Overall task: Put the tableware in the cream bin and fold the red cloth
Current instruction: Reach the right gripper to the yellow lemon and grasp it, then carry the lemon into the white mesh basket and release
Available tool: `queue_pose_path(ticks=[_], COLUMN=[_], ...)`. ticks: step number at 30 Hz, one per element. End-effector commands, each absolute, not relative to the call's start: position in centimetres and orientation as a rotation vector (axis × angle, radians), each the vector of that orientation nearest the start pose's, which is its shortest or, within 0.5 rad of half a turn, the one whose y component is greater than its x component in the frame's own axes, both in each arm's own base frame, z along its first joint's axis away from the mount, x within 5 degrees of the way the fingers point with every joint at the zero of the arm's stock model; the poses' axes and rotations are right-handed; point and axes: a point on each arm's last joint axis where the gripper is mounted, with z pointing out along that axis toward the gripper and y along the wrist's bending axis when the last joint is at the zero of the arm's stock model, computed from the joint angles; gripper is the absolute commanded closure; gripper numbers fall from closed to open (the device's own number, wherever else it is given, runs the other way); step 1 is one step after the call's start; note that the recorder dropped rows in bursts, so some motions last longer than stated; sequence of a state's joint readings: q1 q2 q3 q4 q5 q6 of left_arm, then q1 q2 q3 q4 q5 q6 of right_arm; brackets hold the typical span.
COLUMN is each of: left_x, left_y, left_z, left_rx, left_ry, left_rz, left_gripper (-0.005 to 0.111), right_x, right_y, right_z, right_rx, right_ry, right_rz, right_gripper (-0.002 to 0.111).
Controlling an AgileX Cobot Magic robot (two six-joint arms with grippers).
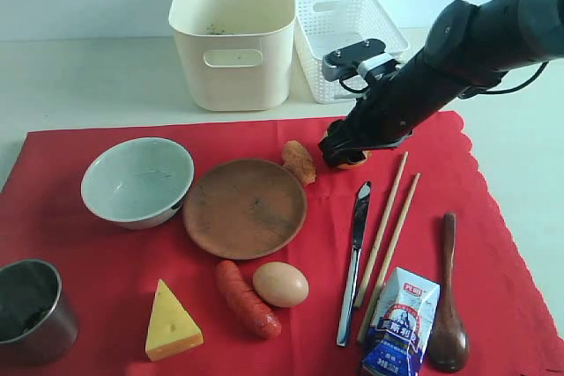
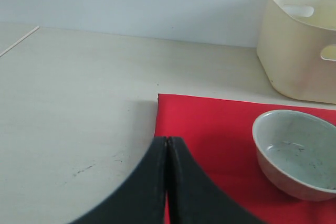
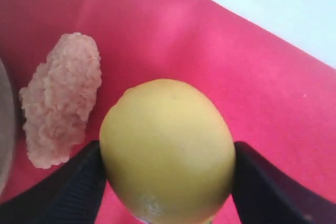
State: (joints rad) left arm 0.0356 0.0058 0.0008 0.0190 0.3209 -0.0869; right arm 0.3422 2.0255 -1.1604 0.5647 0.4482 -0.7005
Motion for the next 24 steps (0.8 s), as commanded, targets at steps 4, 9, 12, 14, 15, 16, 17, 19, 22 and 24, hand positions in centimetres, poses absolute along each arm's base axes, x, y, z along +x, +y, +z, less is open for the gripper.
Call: queue_pose_path(ticks=[4,9,12,14,15,16,17,19,22,24], left_x=[5.4,5.4,5.4,5.4,5.4,5.4,5.4,5.4,5.4,5.4], left_y=[0.2,0.2,0.2,0.2,0.2,0.2,0.2,0.2,0.2,0.2], left_z=[18.5,18.5,18.5,18.5,18.5,18.5,18.5,18.5,18.5,18.5], left_rx=[-0.099,-0.099,-0.099,-0.099,-0.099,-0.099,-0.099,-0.099,-0.099,-0.099], left_ry=[1.797,1.797,1.797,1.797,1.797,1.797,1.797,1.797,1.797,1.797], left_rz=[-0.020,-0.020,-0.020,-0.020,-0.020,-0.020,-0.020,-0.020,-0.020,-0.020], left_gripper=[0.106,0.106,0.106,0.106,0.106,0.106,0.106,0.106,0.106,0.106], right_x=[35.7,35.6,35.8,35.9,36.1,36.2,36.4,36.9,38.0,39.0], right_y=[15.2,15.1,15.0,14.8,14.7,14.6,14.5,14.4,14.7,15.0], right_z=[13.0,15.8,17.9,19.4,20.1,20.6,21.2,22.1,23.3,23.8], right_rx=[-0.760,-0.727,-0.691,-0.652,-0.623,-0.599,-0.576,-0.547,-0.537,-0.532], right_ry=[2.615,2.542,2.464,2.401,2.365,2.338,2.300,2.246,2.197,2.171], right_rz=[0.396,0.393,0.370,0.349,0.335,0.324,0.306,0.283,0.282,0.283], right_gripper=[0.103,0.108,0.108,0.108,0.108,0.108,0.108,0.108,0.108,0.108])
